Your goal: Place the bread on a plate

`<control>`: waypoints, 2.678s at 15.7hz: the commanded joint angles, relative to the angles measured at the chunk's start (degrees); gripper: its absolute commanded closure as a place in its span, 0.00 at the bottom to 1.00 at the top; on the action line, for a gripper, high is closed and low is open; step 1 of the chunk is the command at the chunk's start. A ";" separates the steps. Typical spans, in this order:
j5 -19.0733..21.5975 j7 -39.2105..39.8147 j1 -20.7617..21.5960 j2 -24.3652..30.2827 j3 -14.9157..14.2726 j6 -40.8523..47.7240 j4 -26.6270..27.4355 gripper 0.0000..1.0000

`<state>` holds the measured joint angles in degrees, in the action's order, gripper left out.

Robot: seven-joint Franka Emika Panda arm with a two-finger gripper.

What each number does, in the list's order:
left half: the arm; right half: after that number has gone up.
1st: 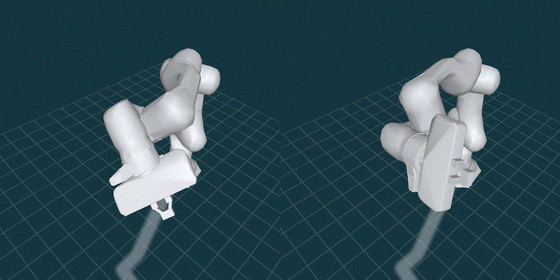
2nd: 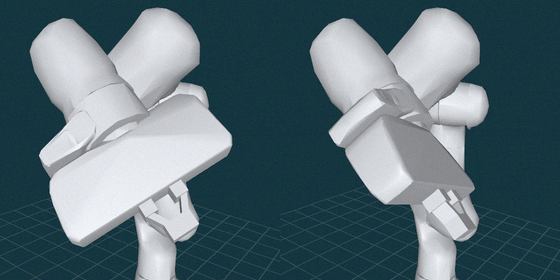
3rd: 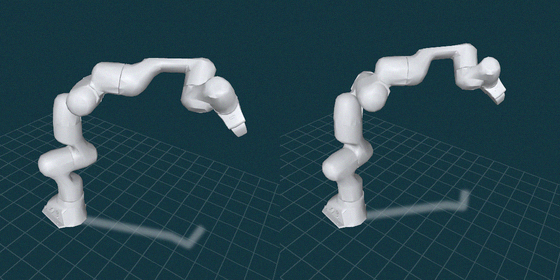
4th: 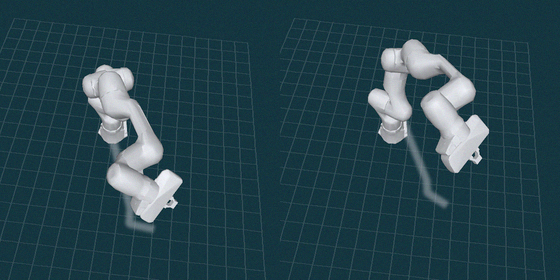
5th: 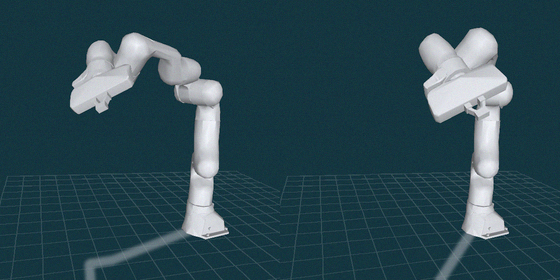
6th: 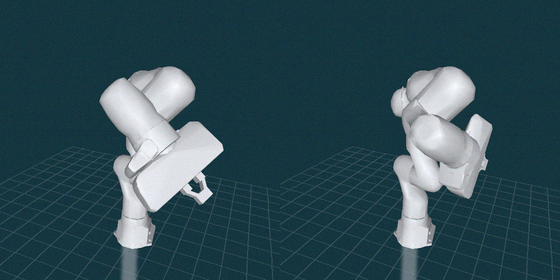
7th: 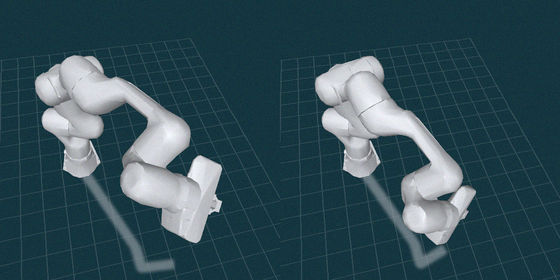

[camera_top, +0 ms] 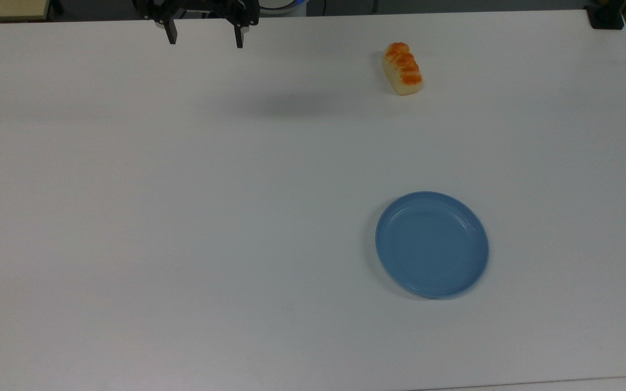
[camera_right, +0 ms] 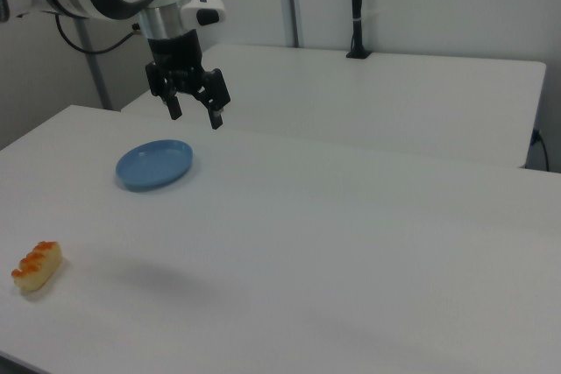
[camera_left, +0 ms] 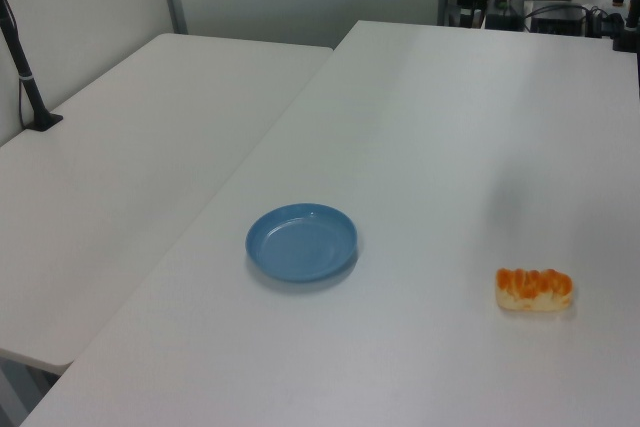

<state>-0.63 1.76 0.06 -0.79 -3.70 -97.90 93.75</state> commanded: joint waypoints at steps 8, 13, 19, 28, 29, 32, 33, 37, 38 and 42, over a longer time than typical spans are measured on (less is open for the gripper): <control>-0.08 -2.72 0.73 0.70 -0.43 0.26 0.12 0.00; -0.08 -2.72 0.82 0.70 -0.43 0.26 0.20 0.00; -0.61 -3.51 0.82 0.70 -0.34 -0.36 0.47 0.00; -0.52 -3.69 0.99 0.53 0.19 -0.27 0.29 0.00; -0.60 -3.60 0.99 0.53 0.19 -0.36 0.21 0.00; -1.13 -3.08 0.99 0.44 0.19 -0.10 0.20 0.00; -1.57 -3.08 1.08 0.44 0.27 -0.01 0.20 0.00; -1.75 -2.99 1.96 0.44 0.27 0.26 0.55 0.00; -1.75 -2.81 1.96 0.44 0.27 0.34 0.56 0.00; -1.22 -1.59 2.48 1.84 0.54 4.45 1.96 0.00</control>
<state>-1.29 -0.54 1.38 -0.91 -3.07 -97.38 93.88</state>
